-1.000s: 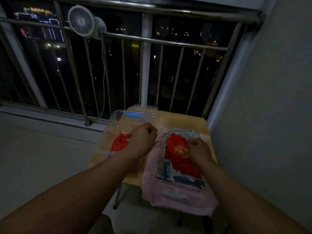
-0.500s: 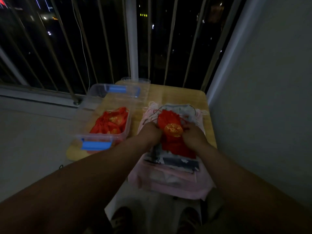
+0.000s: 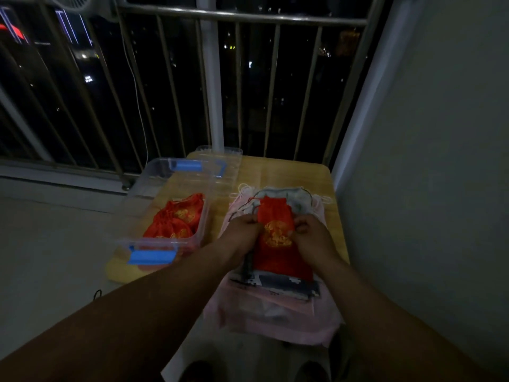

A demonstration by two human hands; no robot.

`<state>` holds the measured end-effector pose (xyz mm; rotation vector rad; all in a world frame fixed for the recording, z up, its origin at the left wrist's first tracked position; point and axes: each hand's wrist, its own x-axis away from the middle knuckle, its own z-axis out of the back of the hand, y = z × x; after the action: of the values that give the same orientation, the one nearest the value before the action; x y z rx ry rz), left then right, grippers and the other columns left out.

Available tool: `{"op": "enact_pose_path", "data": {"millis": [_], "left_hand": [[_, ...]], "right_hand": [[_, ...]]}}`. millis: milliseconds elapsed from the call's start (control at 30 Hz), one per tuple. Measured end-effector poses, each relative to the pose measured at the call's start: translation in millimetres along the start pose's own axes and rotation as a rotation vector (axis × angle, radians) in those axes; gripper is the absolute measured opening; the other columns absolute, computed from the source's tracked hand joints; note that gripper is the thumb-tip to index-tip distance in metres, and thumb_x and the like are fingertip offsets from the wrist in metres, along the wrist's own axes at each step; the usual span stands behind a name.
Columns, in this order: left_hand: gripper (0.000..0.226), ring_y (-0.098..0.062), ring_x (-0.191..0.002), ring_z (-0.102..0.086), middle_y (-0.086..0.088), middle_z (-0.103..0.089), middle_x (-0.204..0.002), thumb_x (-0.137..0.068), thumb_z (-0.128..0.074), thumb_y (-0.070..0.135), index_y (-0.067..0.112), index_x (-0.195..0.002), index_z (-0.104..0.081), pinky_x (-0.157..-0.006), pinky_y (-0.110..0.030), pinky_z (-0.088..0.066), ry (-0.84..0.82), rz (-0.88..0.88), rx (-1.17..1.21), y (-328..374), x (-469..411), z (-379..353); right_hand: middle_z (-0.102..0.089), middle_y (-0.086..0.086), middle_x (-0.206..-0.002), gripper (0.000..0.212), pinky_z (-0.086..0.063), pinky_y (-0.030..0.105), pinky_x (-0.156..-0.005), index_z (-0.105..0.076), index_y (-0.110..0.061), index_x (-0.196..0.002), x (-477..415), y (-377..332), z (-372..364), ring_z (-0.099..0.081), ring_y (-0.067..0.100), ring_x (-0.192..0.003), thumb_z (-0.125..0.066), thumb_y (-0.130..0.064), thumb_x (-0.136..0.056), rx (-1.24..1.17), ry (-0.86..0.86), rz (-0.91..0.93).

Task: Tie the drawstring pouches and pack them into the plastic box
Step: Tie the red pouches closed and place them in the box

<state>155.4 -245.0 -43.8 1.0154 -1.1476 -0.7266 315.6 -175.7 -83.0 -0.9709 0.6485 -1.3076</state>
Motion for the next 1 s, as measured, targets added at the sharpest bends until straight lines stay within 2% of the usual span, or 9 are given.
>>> {"op": "enact_pose_path", "data": {"millis": [100,200,367,433,533,600,733,867,1000], "left_hand": [[0.035,-0.021,-0.071,-0.064,-0.012,-0.072,-0.090,-0.095,-0.044,-0.002,0.009,-0.108,-0.075,-0.053,-0.023,-0.048,-0.057,-0.028,0.110,5.4,8.6,0.3],[0.040,-0.018,-0.069,-0.070,-0.010,-0.074,-0.090,-0.094,-0.041,-0.002,0.015,-0.110,-0.073,-0.053,-0.021,-0.052,-0.116,-0.040,0.171,6.4,18.7,2.9],[0.048,-0.038,-0.103,-0.071,-0.022,-0.073,-0.115,-0.091,-0.039,-0.003,0.013,-0.123,-0.070,-0.090,-0.047,-0.057,-0.218,-0.066,0.302,-2.5,32.4,8.0],[0.053,-0.046,-0.116,-0.065,-0.028,-0.068,-0.124,-0.088,-0.036,-0.007,0.011,-0.124,-0.070,-0.102,-0.060,-0.051,-0.249,-0.089,0.377,-4.1,36.2,10.3],[0.058,-0.039,-0.101,-0.071,-0.026,-0.071,-0.118,-0.086,-0.033,-0.010,0.014,-0.121,-0.072,-0.084,-0.047,-0.062,-0.254,-0.070,0.408,-6.4,42.9,13.1],[0.060,-0.035,-0.099,-0.072,-0.025,-0.070,-0.121,-0.086,-0.032,-0.010,0.014,-0.126,-0.069,-0.077,-0.039,-0.062,-0.249,-0.056,0.403,-10.2,46.5,18.5],[0.062,-0.044,-0.121,-0.064,-0.021,-0.070,-0.125,-0.088,-0.032,-0.008,0.020,-0.132,-0.066,-0.107,-0.059,-0.048,-0.241,-0.074,0.428,-14.4,57.7,27.0],[0.063,-0.043,-0.121,-0.065,-0.019,-0.069,-0.128,-0.089,-0.034,-0.004,0.024,-0.138,-0.061,-0.107,-0.065,-0.045,-0.250,-0.064,0.459,-14.0,70.1,34.8],[0.058,-0.043,-0.119,-0.065,-0.020,-0.070,-0.127,-0.091,-0.036,-0.005,0.021,-0.135,-0.064,-0.107,-0.066,-0.046,-0.271,-0.070,0.445,-10.8,84.7,37.6]], "right_hand": [[-0.067,-0.007,-0.124,0.028,-0.053,0.045,-0.101,-0.067,-0.031,-0.120,6.9,-8.7,2.1,-0.064,0.016,-0.111,-0.073,-0.031,-0.092,-0.090,-0.021,0.042],[-0.068,-0.005,-0.123,0.033,-0.054,0.040,-0.101,-0.068,-0.023,-0.127,18.9,-20.0,5.4,-0.066,0.015,-0.112,-0.072,-0.030,-0.095,-0.250,-0.067,0.073],[-0.077,0.000,-0.115,0.040,-0.055,0.049,-0.101,-0.072,-0.024,-0.122,37.1,-26.5,1.4,-0.072,0.023,-0.109,-0.072,-0.047,-0.089,-0.408,-0.153,-0.044],[-0.079,0.002,-0.111,0.027,-0.056,0.049,-0.097,-0.075,-0.023,-0.115,43.8,-27.1,-1.3,-0.074,0.026,-0.106,-0.067,-0.040,-0.096,-0.552,-0.223,-0.126],[-0.078,0.010,-0.111,0.014,-0.058,0.046,-0.091,-0.074,-0.020,-0.107,50.5,-22.8,-5.6,-0.074,0.027,-0.102,-0.065,-0.026,-0.099,-0.616,-0.194,-0.176],[-0.076,0.015,-0.115,0.018,-0.058,0.048,-0.092,-0.072,-0.013,-0.113,55.3,-24.7,-9.1,-0.073,0.032,-0.104,-0.068,-0.020,-0.097,-0.663,-0.165,-0.184],[-0.076,0.013,-0.116,0.033,-0.059,0.045,-0.083,-0.068,-0.013,-0.121,71.5,-34.0,-12.9,-0.071,0.033,-0.107,-0.067,-0.035,-0.097,-0.792,-0.202,-0.337],[-0.075,0.015,-0.118,0.052,-0.057,0.051,-0.092,-0.066,-0.015,-0.127,83.6,-42.2,-20.3,-0.071,0.036,-0.110,-0.059,-0.057,-0.097,-0.861,-0.267,-0.401],[-0.075,0.014,-0.115,0.036,-0.058,0.047,-0.084,-0.067,-0.014,-0.122,89.4,-58.6,-18.6,-0.071,0.033,-0.106,-0.060,-0.042,-0.100,-0.882,-0.227,-0.337]]}}
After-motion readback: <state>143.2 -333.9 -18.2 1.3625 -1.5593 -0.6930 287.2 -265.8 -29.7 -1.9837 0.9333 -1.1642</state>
